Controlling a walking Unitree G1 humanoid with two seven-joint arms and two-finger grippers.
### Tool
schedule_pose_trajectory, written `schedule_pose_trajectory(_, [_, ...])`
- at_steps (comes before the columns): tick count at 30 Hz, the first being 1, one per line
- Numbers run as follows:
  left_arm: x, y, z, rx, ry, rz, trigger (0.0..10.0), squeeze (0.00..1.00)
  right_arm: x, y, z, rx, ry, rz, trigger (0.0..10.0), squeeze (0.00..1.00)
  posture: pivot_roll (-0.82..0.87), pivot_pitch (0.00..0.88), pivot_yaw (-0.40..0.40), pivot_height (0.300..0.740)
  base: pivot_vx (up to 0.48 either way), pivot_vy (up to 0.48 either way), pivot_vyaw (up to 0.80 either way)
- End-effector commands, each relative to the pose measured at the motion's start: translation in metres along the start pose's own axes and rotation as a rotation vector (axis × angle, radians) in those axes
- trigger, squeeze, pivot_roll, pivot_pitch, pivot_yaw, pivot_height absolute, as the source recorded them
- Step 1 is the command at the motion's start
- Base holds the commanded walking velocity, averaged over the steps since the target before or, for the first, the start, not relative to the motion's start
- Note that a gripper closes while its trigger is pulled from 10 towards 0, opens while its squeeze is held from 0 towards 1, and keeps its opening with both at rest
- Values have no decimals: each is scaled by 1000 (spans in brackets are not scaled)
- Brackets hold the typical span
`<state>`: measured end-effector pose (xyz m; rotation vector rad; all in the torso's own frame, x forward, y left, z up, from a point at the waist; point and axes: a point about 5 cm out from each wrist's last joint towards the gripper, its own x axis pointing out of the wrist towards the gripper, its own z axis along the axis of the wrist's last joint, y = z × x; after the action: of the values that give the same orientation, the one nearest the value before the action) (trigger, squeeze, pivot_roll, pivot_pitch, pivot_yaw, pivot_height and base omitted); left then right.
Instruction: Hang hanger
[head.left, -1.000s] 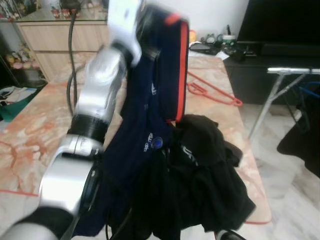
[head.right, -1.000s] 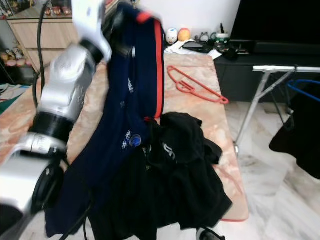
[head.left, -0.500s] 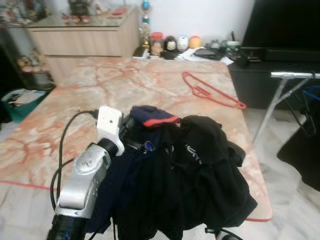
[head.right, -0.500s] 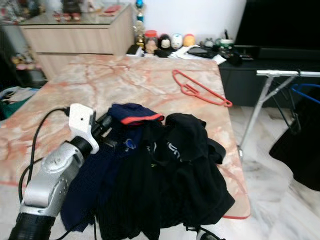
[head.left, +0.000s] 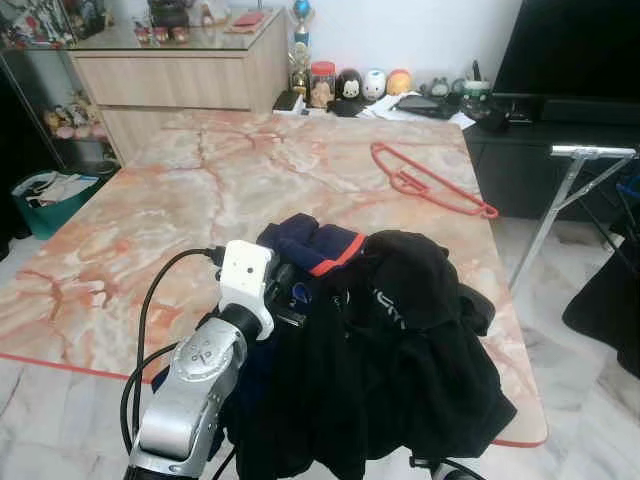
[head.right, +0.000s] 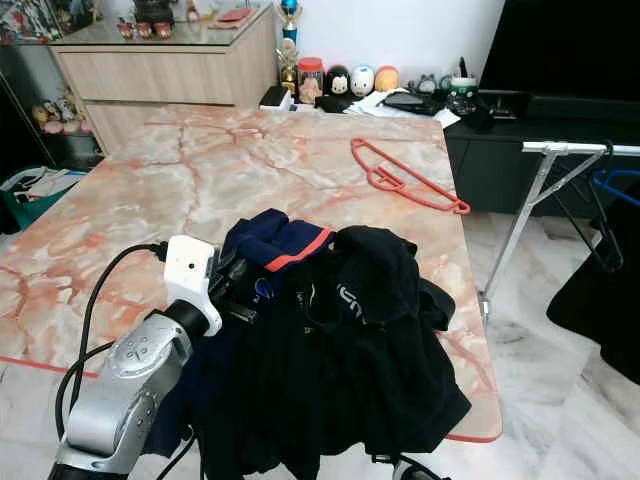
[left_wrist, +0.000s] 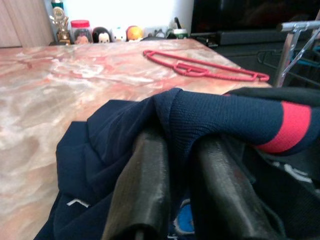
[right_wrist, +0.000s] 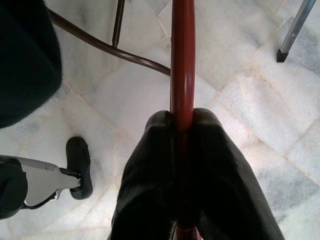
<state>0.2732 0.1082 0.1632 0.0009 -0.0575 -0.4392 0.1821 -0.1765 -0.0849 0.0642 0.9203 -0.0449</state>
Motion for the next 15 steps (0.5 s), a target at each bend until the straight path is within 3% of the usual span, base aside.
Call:
schedule_pose_trajectory(1, [-5, 2, -1, 10, 13, 9, 10000, 1000, 1, 9, -1, 16, 5, 29, 10000, 0, 59, 0, 16, 716, 0, 0, 0])
schedule_pose_trajectory(15, [-34, 4, -6, 20, 50, 14, 10000, 1000, 1, 7, -1, 10, 4, 27, 10000, 0, 60, 0, 10, 716, 0, 0, 0])
